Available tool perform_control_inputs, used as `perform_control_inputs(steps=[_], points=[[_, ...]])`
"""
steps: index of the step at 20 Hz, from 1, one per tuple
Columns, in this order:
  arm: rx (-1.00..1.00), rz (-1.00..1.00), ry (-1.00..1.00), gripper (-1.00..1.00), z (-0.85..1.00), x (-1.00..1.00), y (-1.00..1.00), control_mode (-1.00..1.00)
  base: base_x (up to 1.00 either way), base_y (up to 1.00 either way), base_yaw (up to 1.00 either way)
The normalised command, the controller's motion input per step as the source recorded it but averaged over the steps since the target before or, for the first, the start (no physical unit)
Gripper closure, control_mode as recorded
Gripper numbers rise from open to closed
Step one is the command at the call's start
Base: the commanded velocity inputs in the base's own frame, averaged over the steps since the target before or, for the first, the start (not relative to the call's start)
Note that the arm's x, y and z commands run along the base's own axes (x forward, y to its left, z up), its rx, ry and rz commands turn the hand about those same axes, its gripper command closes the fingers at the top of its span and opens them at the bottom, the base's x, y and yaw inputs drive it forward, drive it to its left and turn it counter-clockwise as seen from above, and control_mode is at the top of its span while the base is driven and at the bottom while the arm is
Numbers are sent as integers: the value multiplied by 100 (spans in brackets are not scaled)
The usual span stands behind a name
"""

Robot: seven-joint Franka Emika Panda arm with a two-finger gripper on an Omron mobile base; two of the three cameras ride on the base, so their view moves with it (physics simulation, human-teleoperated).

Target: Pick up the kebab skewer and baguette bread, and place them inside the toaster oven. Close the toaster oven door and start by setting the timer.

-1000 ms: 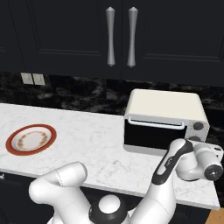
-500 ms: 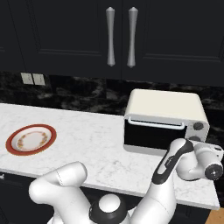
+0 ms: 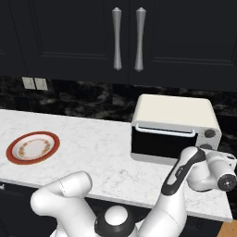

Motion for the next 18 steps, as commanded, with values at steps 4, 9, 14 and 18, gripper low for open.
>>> perform_control_inputs(steps=[4,9,14,18], points=[[15,-1,0,100,-5,0,0,-100,0,0,0],[20,-5,0,100,-15,0,0,-100,0,0,0],[24,-7,0,100,-18,-5,0,-100,0,0,0],[29,-5,0,100,-14,-6,0,-100,0,0,0]])
